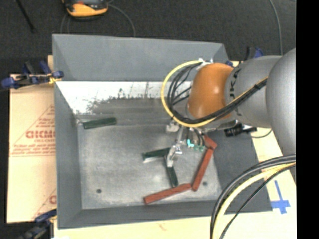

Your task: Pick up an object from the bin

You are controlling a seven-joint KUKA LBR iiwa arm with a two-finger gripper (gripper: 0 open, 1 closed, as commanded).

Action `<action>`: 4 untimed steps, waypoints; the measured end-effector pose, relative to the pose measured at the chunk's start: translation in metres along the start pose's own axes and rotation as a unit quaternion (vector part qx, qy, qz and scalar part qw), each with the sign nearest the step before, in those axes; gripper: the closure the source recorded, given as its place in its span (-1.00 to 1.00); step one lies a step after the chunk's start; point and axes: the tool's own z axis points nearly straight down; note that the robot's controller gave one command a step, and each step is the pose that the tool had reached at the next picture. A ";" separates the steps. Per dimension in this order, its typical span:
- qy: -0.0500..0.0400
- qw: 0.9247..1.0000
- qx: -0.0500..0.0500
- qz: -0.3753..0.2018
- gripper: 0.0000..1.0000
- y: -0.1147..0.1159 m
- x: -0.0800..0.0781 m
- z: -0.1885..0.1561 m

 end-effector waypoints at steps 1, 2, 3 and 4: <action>0.001 1.000 0.000 -0.001 1.00 0.000 0.000 0.000; 0.001 1.000 0.000 -0.001 1.00 0.000 0.000 0.000; 0.009 1.000 -0.001 -0.002 1.00 0.001 0.008 -0.005; 0.009 1.000 -0.001 -0.002 1.00 0.001 0.008 -0.005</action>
Offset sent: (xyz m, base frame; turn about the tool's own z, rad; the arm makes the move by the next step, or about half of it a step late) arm 0.0000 0.0000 0.0000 0.0000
